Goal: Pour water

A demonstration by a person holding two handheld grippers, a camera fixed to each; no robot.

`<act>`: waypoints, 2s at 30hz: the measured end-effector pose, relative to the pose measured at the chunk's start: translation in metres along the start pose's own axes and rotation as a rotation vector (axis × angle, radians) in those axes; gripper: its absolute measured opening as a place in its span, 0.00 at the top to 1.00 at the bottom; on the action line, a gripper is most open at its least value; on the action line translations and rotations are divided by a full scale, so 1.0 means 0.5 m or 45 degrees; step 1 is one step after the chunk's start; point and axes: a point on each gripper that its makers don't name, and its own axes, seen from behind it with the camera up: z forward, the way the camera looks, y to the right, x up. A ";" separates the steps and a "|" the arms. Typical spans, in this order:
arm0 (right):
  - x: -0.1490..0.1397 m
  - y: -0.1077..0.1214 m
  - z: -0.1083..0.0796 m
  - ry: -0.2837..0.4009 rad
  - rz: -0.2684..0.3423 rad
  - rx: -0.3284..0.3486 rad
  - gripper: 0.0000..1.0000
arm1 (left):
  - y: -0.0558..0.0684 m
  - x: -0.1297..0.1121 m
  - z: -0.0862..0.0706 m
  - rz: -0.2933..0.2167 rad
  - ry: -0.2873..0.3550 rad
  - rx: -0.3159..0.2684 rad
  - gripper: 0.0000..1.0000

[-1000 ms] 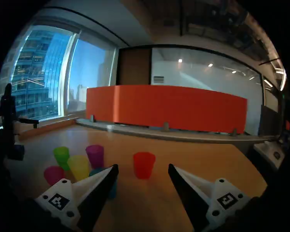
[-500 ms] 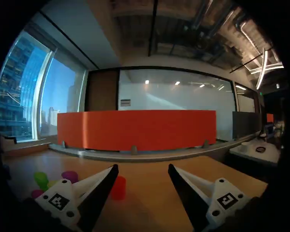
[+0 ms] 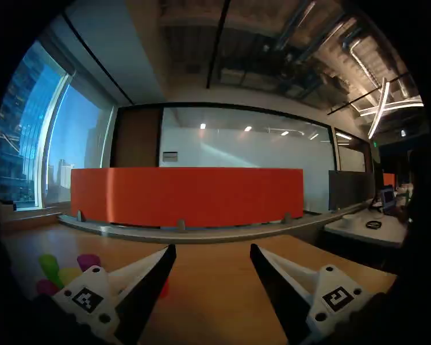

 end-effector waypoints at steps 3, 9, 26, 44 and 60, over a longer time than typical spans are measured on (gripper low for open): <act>-0.004 0.002 -0.003 -0.013 0.000 -0.002 0.00 | 0.005 0.001 0.001 0.011 0.001 0.006 0.16; 0.000 0.001 -0.009 -0.031 -0.009 0.000 0.00 | 0.009 0.000 0.005 0.028 0.021 0.036 0.16; -0.015 0.014 -0.011 -0.083 -0.026 -0.036 0.00 | 0.009 -0.052 0.024 0.057 0.027 0.095 0.16; -0.017 0.002 -0.009 -0.092 -0.042 -0.040 0.00 | -0.006 -0.123 0.039 0.015 -0.005 0.103 0.16; -0.008 0.012 -0.013 -0.088 -0.044 -0.049 0.00 | -0.003 -0.154 0.046 -0.005 -0.041 0.098 0.16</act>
